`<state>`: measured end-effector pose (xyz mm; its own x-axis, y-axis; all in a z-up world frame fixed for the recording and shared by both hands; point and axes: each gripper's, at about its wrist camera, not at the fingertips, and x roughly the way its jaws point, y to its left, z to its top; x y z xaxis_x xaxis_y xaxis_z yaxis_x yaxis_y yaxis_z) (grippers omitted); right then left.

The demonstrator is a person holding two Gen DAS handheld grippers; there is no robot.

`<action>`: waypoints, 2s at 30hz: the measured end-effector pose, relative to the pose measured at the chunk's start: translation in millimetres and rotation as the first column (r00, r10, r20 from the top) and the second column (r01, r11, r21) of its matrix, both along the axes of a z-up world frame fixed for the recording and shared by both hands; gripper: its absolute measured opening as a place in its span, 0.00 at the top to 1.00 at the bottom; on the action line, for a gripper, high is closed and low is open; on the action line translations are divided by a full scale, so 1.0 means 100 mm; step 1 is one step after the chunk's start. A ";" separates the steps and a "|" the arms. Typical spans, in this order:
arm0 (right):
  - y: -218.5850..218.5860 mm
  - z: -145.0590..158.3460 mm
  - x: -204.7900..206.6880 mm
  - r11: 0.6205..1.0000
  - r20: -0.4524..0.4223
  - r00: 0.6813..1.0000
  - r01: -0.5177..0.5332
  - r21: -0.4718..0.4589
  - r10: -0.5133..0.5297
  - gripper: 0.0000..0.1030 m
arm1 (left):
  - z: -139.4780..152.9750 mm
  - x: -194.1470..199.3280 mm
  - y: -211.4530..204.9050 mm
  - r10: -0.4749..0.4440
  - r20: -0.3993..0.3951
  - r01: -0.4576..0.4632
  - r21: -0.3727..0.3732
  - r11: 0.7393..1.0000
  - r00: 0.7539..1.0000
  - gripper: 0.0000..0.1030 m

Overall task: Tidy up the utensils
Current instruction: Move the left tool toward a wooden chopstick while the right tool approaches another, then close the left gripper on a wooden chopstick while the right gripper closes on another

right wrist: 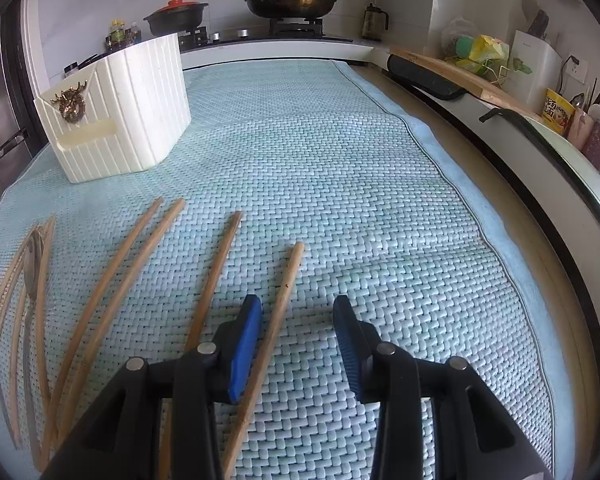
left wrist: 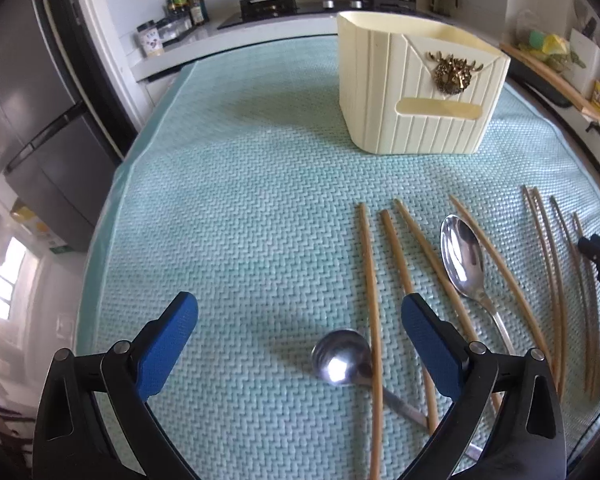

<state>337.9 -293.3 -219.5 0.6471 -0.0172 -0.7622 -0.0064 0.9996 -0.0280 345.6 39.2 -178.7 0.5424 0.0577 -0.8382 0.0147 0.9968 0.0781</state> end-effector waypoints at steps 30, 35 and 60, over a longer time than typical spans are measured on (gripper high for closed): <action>-0.01 -0.01 -0.02 1.000 0.002 1.000 -0.001 0.013 0.000 0.63 | -0.47 0.29 0.12 0.070 0.050 -0.065 -0.086 0.994 0.996 0.00; -0.02 -0.01 -0.02 1.000 0.003 1.000 -0.001 0.019 0.001 0.63 | -0.48 0.44 0.17 0.096 0.050 -0.092 -0.084 0.992 0.994 0.00; -0.04 -0.01 -0.01 1.000 0.002 1.000 0.001 0.030 -0.001 0.62 | -0.39 0.50 0.04 -0.010 0.090 0.028 -0.208 0.978 0.996 0.96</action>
